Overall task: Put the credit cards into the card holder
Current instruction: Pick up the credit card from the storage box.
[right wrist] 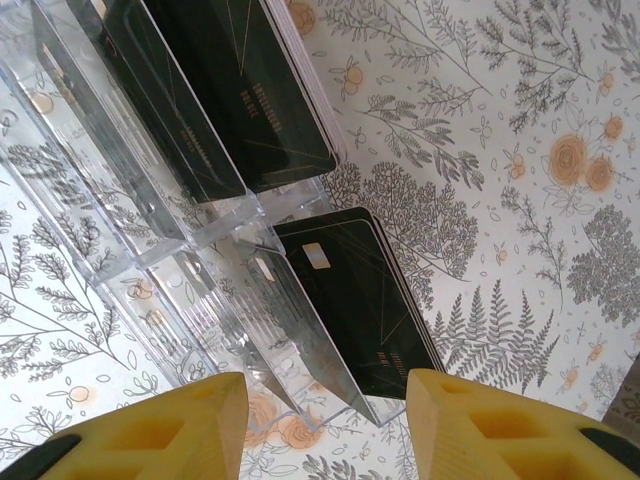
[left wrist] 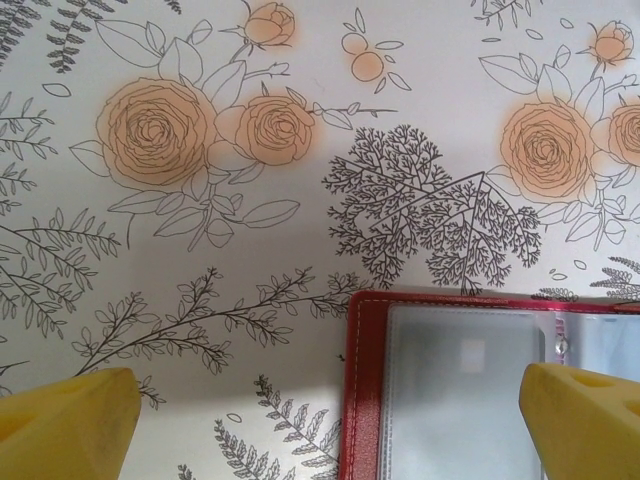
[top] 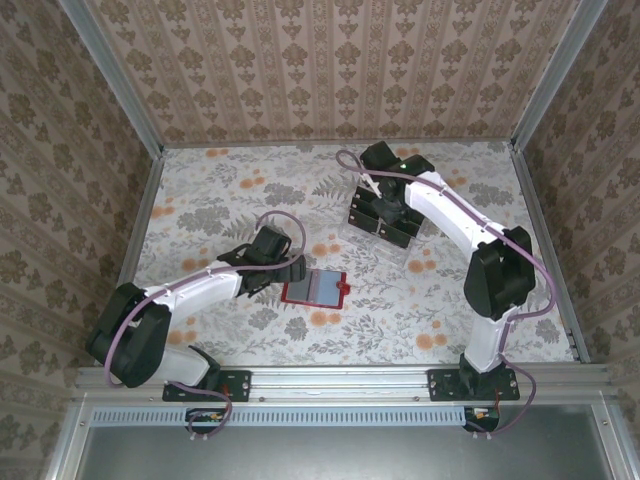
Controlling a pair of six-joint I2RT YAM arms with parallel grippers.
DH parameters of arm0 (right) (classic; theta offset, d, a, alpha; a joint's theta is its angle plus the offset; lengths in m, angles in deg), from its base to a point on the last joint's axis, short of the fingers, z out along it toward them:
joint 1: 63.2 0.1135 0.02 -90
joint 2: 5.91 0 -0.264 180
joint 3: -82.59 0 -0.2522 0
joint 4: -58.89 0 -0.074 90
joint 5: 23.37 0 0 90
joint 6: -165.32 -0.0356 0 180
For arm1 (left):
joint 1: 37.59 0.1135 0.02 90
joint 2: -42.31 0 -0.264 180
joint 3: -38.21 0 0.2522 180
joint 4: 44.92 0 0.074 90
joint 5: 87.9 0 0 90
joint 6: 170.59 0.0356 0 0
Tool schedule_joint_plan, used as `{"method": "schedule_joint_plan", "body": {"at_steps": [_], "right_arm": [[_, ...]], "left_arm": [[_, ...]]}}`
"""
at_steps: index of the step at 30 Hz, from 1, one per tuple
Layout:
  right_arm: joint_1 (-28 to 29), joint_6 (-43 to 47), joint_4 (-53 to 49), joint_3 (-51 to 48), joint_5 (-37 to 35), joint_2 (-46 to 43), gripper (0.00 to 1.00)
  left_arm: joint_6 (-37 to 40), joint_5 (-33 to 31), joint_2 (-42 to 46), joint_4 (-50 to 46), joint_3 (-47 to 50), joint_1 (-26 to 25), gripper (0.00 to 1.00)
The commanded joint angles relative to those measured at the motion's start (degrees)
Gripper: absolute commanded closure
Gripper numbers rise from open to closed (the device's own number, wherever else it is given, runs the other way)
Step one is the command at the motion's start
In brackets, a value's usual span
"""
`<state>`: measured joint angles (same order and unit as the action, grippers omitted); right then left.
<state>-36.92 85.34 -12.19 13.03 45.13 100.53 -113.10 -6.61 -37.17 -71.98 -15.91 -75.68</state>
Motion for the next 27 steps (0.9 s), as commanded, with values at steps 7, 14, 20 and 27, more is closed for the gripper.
{"method": "schedule_joint_plan", "body": {"at_steps": [7, 14, 20, 27], "right_arm": [[0.0, 0.0, -2.7, -0.7, 0.4, 0.9, 0.56], [1.0, -1.6, -1.8, -4.5, 2.1, -0.5, 0.59], [1.9, -2.5, -0.6, -6.4, 2.6, -0.4, 0.61], [2.1, -2.3, -0.1, -6.7, 1.7, 1.2, 0.63]], "left_arm": [[0.6, 0.8, 0.7, 0.5, 1.1, 0.4, 0.0], [0.1, 1.1, 0.3, 1.1, 1.7, 0.4, 0.0], [0.0, 1.2, -0.1, 1.3, 1.7, 0.5, 0.0], [-0.2, 1.4, -0.4, 1.4, 1.8, 0.4, 0.0]]}}
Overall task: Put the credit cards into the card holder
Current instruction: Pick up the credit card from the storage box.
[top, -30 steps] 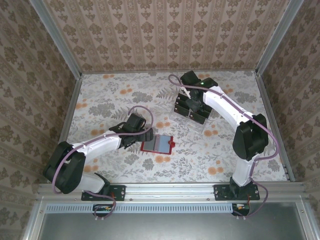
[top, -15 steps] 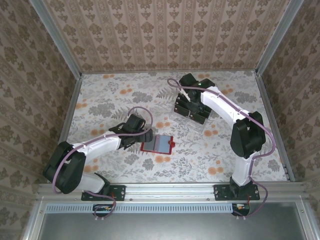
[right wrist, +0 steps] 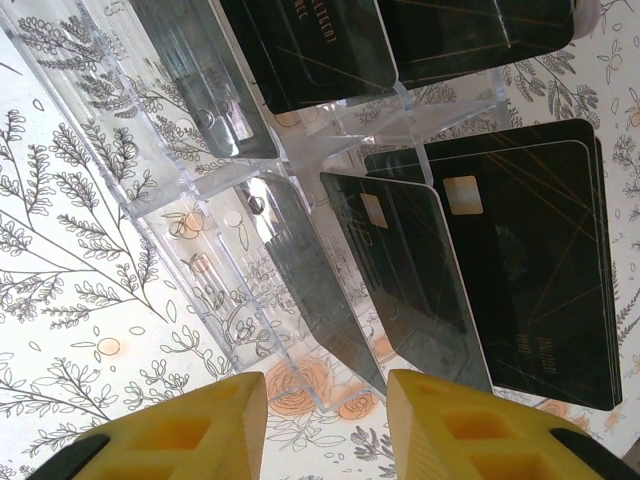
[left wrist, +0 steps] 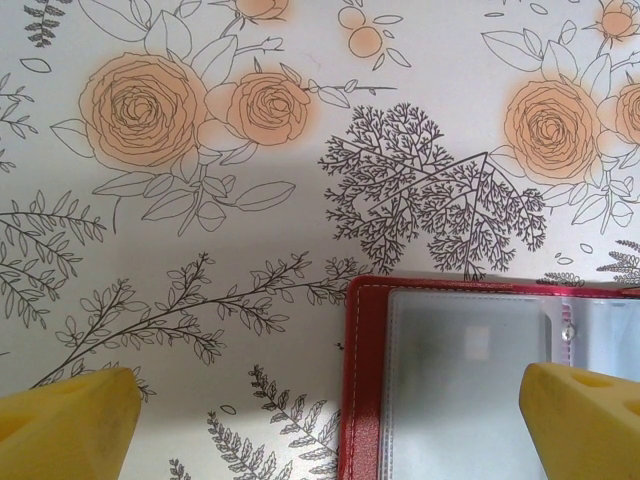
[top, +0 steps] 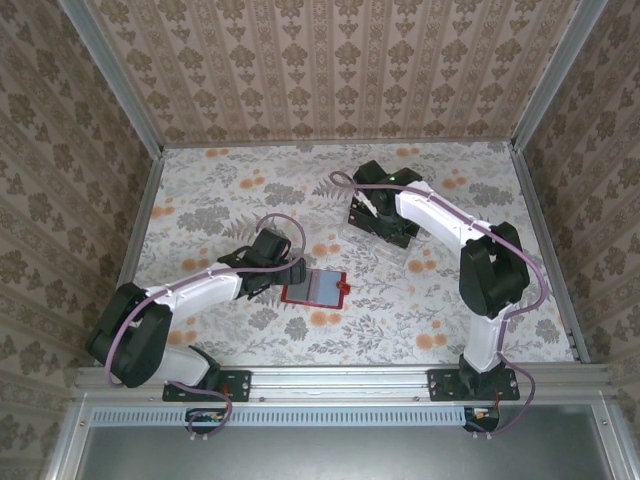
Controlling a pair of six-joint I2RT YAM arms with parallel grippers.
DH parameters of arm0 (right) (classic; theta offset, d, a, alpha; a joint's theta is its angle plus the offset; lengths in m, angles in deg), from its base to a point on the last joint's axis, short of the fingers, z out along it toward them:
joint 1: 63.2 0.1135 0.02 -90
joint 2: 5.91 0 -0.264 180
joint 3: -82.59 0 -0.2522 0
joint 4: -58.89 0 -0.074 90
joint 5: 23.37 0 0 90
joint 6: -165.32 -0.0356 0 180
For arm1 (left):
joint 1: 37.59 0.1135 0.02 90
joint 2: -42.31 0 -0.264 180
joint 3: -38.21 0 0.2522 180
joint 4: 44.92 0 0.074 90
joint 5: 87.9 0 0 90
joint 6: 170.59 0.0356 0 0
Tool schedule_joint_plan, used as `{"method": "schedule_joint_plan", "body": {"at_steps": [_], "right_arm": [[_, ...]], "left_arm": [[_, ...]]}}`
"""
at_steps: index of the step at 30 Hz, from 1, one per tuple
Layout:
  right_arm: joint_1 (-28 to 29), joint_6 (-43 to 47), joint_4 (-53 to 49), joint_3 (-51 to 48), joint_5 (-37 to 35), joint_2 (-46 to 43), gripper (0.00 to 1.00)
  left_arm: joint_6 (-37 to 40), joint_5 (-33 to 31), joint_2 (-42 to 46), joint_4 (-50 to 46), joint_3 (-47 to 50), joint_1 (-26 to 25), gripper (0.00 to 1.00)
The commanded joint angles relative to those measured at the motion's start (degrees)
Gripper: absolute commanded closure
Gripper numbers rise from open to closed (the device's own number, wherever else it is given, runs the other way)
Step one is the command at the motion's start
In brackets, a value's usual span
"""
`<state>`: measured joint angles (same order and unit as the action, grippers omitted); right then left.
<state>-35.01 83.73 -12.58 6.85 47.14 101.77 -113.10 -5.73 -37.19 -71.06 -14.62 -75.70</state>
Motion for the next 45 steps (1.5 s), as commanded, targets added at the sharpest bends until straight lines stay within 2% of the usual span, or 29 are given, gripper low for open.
{"method": "schedule_joint_plan", "body": {"at_steps": [1, 22, 39, 45], "right_arm": [[0.3, -0.5, 0.3, -0.4, -0.7, 0.2, 0.63], [0.2, 0.4, 0.9, 1.1, -4.8, 5.0, 0.66], [0.2, 0.9, 0.8, 1.3, -4.0, 6.3, 0.77], [0.3, 0.5, 0.8, 1.5, -4.5, 5.7, 0.71]], "left_arm": [[-0.2, 0.5, -0.4, 0.6, 0.5, 0.5, 0.0], [-0.4, 0.8, -0.7, 0.9, 1.1, 0.5, 0.0], [-0.8, 0.8, -0.7, 1.4, 1.7, 0.5, 0.0], [-0.8, 0.8, -0.8, 1.5, 1.8, 0.5, 0.0]]}}
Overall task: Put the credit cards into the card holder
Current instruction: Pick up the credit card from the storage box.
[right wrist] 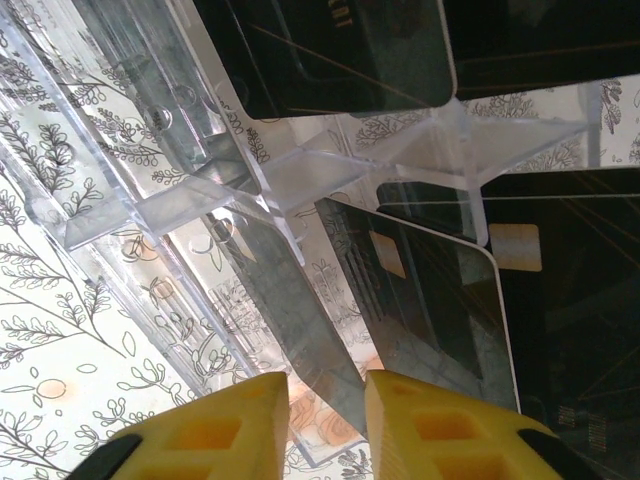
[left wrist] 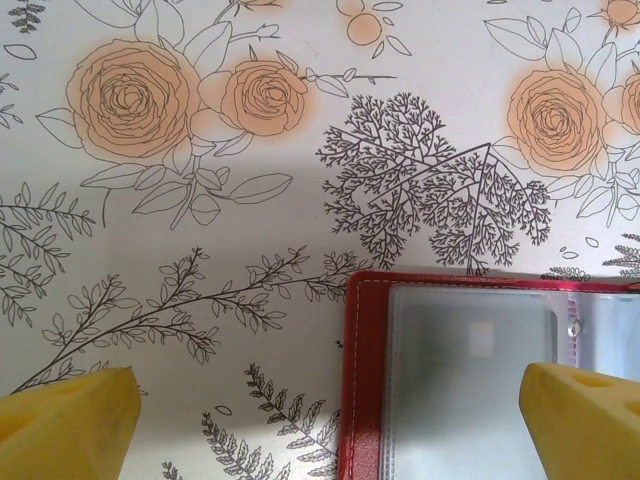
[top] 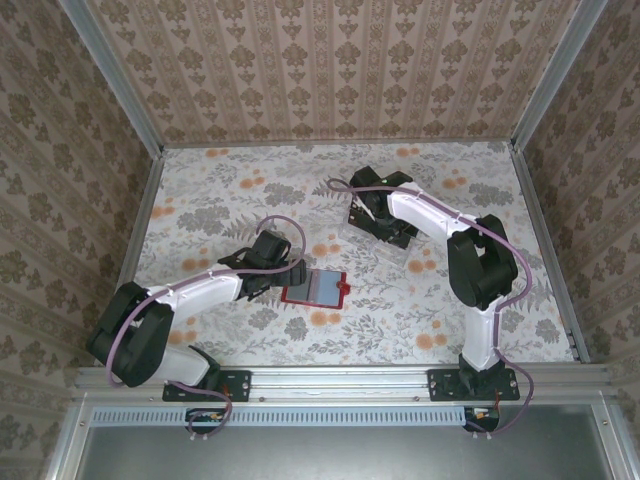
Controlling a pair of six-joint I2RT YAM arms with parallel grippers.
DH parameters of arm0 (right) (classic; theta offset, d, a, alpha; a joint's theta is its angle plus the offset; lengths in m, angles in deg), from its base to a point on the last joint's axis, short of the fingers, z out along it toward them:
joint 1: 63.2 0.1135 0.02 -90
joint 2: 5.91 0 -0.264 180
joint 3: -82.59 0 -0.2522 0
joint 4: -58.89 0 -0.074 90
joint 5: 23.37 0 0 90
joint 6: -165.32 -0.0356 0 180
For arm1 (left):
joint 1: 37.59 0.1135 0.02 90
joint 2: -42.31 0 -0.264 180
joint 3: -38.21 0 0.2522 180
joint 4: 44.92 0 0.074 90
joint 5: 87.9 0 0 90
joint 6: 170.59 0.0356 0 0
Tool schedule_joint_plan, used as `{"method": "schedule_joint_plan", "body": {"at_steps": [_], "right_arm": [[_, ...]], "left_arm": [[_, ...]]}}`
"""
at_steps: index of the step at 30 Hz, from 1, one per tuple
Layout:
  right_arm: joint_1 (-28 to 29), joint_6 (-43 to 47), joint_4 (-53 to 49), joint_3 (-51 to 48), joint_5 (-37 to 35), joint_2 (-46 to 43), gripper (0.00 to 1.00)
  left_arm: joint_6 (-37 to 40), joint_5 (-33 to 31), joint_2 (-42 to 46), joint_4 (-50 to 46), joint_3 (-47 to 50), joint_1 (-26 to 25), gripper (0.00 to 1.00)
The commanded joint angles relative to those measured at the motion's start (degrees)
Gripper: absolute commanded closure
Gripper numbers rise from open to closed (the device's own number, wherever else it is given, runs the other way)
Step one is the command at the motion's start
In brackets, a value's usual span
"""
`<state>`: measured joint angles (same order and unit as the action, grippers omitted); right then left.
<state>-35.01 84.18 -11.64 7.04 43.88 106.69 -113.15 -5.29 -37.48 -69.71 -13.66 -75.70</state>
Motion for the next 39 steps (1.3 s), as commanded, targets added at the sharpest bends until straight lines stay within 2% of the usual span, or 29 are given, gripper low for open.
{"method": "schedule_joint_plan", "body": {"at_steps": [1, 9, 25, 33, 39], "right_arm": [[0.4, 0.0, -0.2, 1.4, -1.2, 0.3, 0.7], [1.6, -0.1, -0.8, 2.5, -2.0, -1.8, 0.7], [1.1, -1.9, -0.2, 2.4, -5.3, 3.5, 0.69], [2.6, -3.9, 0.7, 1.0, -5.9, 2.5, 0.7], [4.6, -4.8, 1.9, -1.0, -9.1, 2.8, 0.69]], "left_arm": [[-0.8, 0.3, -0.7, 0.2, 0.9, 0.5, 0.0], [-0.8, 0.8, -1.7, 0.8, 0.5, 0.5, 0.0], [-0.6, 1.1, -1.3, 1.2, 0.9, 0.8, 0.0], [1.3, 2.1, -1.5, -1.7, -0.5, 1.4, 0.0], [1.0, 2.0, -2.5, -2.8, -1.4, 1.9, 0.0]]}}
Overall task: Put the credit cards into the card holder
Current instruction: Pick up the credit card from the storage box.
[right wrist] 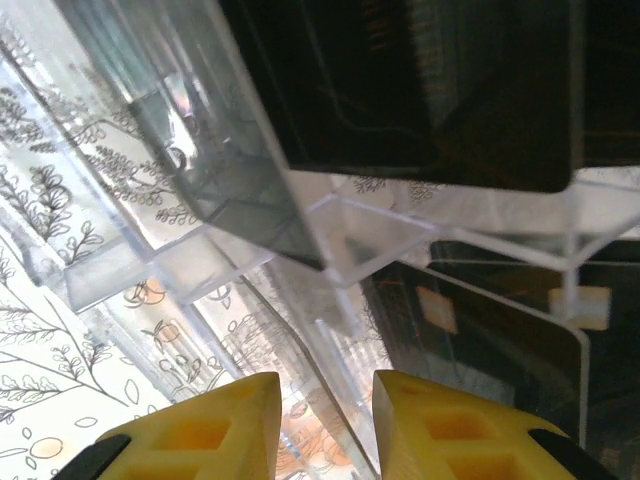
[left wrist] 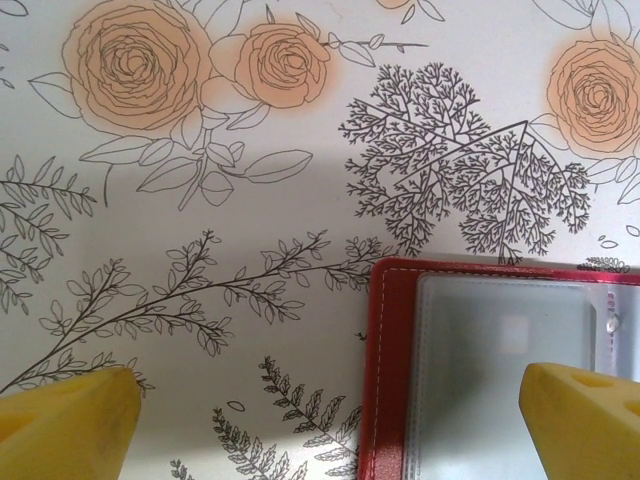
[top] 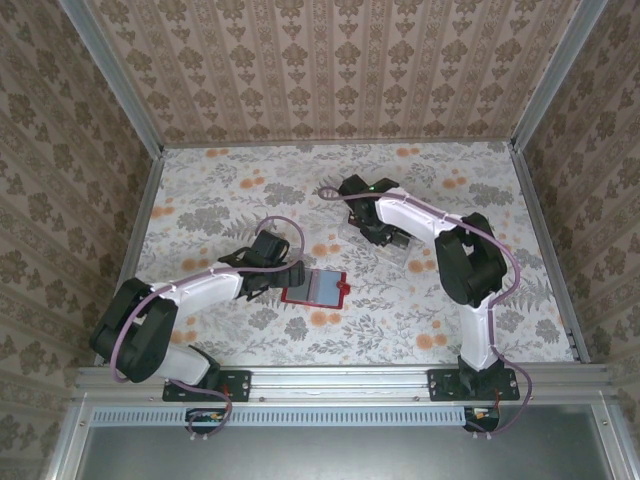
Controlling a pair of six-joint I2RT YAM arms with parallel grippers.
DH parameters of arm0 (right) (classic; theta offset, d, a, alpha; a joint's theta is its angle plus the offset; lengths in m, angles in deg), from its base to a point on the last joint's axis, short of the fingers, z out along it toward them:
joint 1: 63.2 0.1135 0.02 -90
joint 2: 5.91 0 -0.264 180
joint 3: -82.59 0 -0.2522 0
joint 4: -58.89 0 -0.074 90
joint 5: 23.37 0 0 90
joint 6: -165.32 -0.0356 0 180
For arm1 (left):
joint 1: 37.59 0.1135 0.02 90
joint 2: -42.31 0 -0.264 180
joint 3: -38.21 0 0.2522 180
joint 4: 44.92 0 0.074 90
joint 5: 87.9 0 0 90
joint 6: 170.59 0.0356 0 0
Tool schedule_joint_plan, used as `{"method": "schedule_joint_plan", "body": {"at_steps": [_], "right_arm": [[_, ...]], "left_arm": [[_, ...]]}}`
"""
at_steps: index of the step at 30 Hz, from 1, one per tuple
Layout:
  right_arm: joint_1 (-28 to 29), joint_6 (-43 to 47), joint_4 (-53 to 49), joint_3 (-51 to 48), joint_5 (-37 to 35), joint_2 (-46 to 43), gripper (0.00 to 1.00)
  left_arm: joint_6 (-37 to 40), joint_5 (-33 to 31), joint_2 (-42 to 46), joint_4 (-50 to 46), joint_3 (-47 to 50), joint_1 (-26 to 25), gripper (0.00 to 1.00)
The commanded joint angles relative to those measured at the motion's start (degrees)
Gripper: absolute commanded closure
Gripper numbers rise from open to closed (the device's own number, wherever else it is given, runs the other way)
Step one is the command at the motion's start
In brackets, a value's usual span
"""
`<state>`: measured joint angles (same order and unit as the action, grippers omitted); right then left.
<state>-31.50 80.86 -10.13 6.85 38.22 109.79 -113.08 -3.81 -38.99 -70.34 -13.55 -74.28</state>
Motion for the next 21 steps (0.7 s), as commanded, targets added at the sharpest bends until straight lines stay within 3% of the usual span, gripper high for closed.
{"method": "schedule_joint_plan", "body": {"at_steps": [1, 13, 21], "right_arm": [[1.4, -1.7, 0.6, -1.1, -4.2, -0.1, 0.69], [3.2, -2.1, 1.1, -1.4, -7.2, 1.5, 0.69], [2.9, -1.1, -1.4, 2.8, -3.7, 1.8, 0.68]], "left_arm": [[1.2, 0.6, -1.6, -2.2, -1.8, 0.6, 0.0], [-0.2, 1.3, -6.2, -1.3, -4.5, 1.9, 0.0], [-1.3, 1.5, -4.4, 0.6, -3.1, 2.0, 0.0]]}}
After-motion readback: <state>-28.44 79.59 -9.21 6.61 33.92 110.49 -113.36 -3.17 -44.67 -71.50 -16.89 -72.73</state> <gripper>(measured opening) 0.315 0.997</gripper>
